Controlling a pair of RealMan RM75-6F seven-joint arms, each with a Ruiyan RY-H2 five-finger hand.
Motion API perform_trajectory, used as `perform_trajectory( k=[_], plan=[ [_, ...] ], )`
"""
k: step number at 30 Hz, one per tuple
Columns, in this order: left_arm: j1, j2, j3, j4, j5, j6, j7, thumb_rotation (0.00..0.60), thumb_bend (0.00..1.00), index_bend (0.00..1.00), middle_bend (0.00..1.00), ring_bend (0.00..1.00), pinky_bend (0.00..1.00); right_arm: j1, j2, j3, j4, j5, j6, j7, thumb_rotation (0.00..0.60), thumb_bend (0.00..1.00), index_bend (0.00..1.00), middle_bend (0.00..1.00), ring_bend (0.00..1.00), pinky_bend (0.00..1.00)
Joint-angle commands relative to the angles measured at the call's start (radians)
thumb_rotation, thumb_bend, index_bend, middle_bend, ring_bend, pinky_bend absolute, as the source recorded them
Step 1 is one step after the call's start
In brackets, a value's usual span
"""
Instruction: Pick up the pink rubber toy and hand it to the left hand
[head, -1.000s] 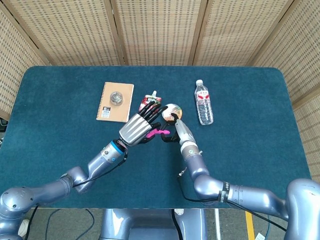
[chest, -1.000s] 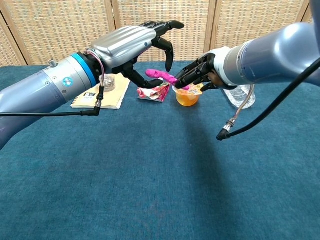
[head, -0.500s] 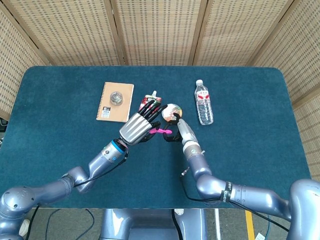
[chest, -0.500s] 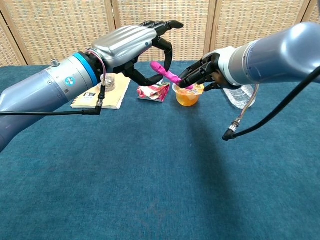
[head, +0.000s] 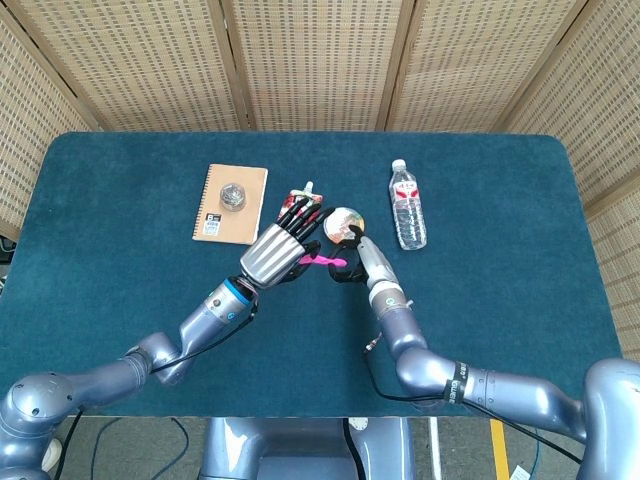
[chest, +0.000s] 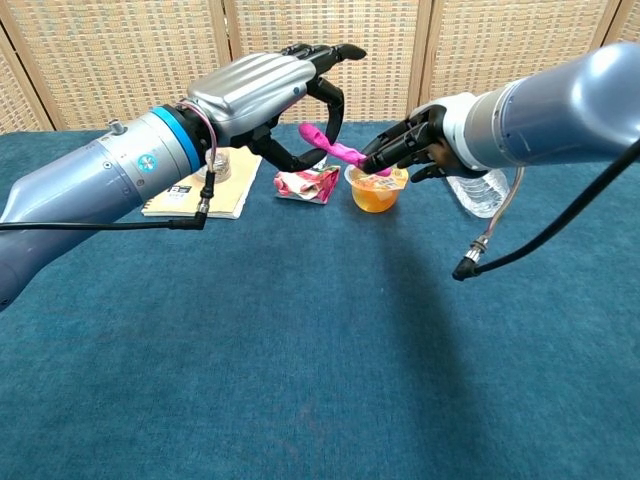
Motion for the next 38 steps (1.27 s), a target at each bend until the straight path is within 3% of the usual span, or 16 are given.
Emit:
perform_trajectory(
  k=[1, 5, 16, 38],
  plan=[
    [-0.001, -0.002, 0.0, 0.003, -0.001, 0.001, 0.002, 0.6, 0.52, 0.71, 0.0, 0.0, 0.0, -0.001, 0.002, -0.001, 0.001, 0.0, -0.003, 0.003, 0.6, 0.65, 0.67, 0.04, 0.0, 0.0],
    [-0.002, -0.006, -0.003, 0.007, -0.005, 0.003, 0.003, 0.6, 0.58, 0.76, 0.0, 0.0, 0.0, -0.003, 0.007, -0.002, 0.001, -0.001, -0.006, 0.007, 0.6, 0.66, 0.67, 0.05, 0.0, 0.0],
    [0.007, 0.008, 0.005, 0.007, -0.009, 0.015, 0.005, 0.6, 0.59, 0.8, 0.0, 0.0, 0.0, -0.019, 0.023, -0.01, 0.013, -0.017, -0.001, 0.031, 0.6, 0.66, 0.73, 0.07, 0.0, 0.0],
    [0.087, 0.192, 0.01, -0.132, -0.026, 0.073, 0.041, 0.6, 0.59, 0.82, 0.0, 0.0, 0.0, -0.124, 0.082, -0.072, 0.027, -0.054, -0.047, 0.098, 0.6, 0.66, 0.75, 0.07, 0.0, 0.0]
  ],
)
